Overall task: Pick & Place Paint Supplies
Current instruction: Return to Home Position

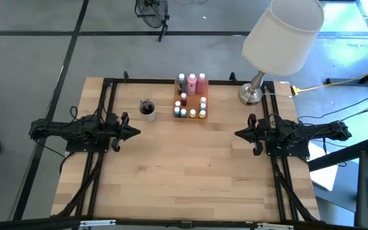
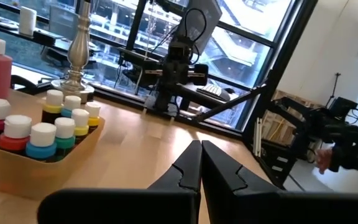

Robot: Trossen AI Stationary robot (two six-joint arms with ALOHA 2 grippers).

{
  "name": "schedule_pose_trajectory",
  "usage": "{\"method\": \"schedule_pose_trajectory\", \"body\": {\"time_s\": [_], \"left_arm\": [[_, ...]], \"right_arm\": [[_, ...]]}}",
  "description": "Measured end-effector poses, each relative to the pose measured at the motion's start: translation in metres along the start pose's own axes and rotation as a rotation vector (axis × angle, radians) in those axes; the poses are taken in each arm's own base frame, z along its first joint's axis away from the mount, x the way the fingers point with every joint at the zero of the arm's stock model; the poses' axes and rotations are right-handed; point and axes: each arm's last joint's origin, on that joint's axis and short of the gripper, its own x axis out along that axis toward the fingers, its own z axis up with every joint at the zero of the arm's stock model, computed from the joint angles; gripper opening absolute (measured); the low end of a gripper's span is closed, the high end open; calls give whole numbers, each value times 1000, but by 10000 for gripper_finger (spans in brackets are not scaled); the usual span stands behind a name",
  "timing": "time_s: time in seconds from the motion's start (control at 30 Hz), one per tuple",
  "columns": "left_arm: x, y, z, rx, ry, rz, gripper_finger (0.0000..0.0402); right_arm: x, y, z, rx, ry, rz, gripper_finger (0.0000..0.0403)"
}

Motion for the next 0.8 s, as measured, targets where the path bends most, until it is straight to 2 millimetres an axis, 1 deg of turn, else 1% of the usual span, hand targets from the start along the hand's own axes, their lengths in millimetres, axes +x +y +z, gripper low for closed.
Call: {"method": "schedule_pose_trajectory", "body": {"time_s": [0.17,0.33,0.5,0.8], "left_arm": [[0,0,-1,24,7,3,2],[0,0,-1,14,7,3,2],[0,0,-1,54,7,3,2],[0,0,-1,55,7,3,2]], "right_arm": [[0,0,0,-125,1,1,1],[0,0,0,-130,1,1,1],[0,0,0,-130,2,2,1],[0,0,0,-130,2,3,1]]}}
